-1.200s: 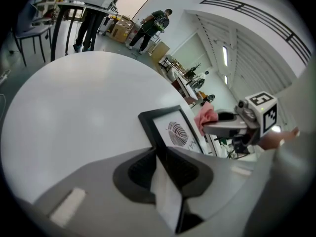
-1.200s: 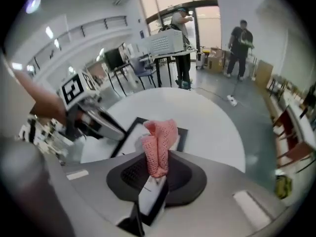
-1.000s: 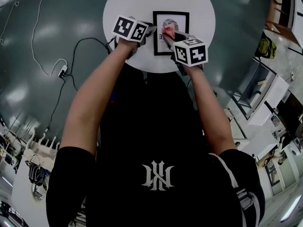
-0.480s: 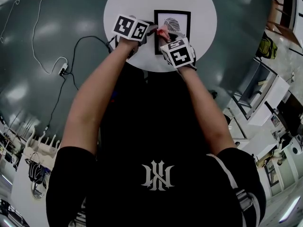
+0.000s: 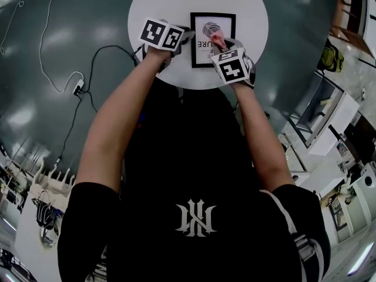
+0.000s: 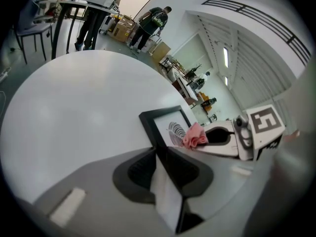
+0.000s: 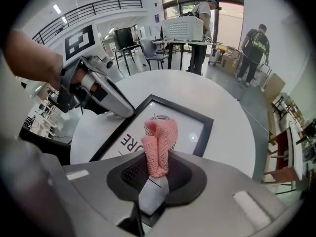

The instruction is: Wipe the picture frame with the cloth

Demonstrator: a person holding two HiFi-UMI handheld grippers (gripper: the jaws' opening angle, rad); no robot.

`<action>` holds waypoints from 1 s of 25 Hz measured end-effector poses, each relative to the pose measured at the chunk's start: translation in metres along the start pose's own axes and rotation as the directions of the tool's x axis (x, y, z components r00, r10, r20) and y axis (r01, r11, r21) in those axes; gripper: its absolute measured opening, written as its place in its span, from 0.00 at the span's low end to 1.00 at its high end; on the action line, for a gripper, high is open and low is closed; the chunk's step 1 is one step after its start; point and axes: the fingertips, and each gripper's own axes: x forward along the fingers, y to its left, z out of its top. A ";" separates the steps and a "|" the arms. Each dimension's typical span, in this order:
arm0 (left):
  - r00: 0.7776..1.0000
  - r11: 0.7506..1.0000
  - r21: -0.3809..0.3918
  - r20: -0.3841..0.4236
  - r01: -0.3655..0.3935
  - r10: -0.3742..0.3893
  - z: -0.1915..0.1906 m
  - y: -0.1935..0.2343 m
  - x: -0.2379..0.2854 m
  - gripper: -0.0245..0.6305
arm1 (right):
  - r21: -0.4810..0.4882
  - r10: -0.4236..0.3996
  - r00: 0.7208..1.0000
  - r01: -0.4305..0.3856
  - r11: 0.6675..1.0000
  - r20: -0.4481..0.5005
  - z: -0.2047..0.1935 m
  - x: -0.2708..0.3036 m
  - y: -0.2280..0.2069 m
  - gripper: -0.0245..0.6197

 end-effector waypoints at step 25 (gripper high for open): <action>1.000 1.000 -0.009 0.012 0.001 -0.001 -0.001 0.000 -0.002 0.15 | 0.262 0.160 0.977 -0.193 0.946 0.144 0.007 -0.032 -0.011 0.15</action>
